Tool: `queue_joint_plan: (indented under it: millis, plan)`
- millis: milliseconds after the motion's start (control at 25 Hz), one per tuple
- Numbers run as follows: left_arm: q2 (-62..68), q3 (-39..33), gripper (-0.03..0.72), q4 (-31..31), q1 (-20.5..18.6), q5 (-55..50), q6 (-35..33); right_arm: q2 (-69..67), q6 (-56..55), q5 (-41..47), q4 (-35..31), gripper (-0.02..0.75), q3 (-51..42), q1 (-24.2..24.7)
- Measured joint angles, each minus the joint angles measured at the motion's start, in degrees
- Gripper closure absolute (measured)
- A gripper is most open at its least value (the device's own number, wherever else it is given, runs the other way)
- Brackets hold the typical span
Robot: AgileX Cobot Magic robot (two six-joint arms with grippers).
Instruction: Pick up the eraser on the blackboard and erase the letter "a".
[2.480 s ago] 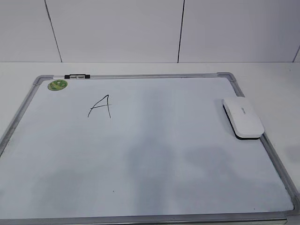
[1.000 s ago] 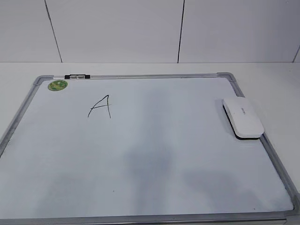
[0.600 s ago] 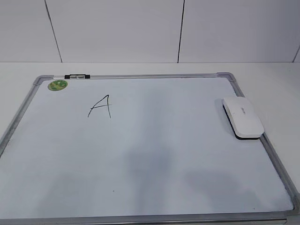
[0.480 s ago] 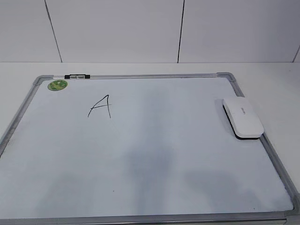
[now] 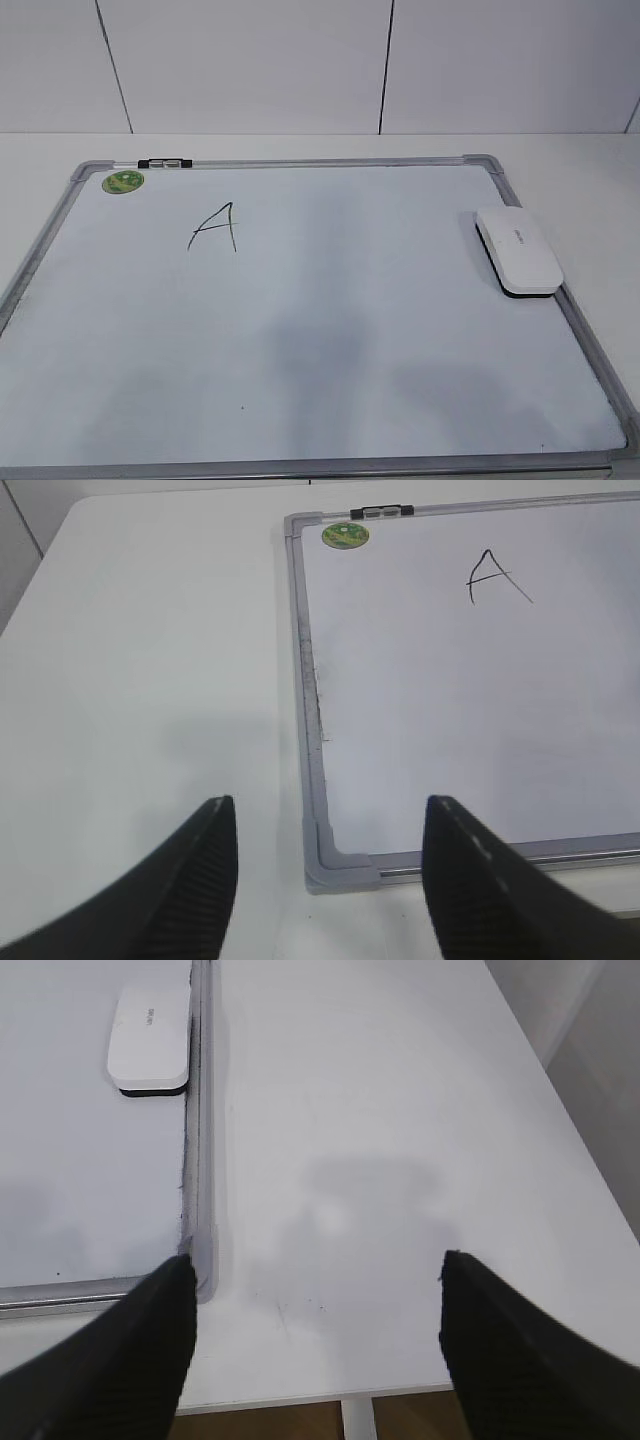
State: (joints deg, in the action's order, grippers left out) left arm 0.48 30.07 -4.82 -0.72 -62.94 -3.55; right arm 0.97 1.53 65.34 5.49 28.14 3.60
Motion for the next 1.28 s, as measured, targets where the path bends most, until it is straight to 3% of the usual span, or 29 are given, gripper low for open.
queue_joint_plan:
  millis: [1280]
  plan:
    - [0.0,0.0,0.349,0.0,0.0,0.0,0.05,0.0,0.11,0.08,-2.12,0.148,0.0,0.0]
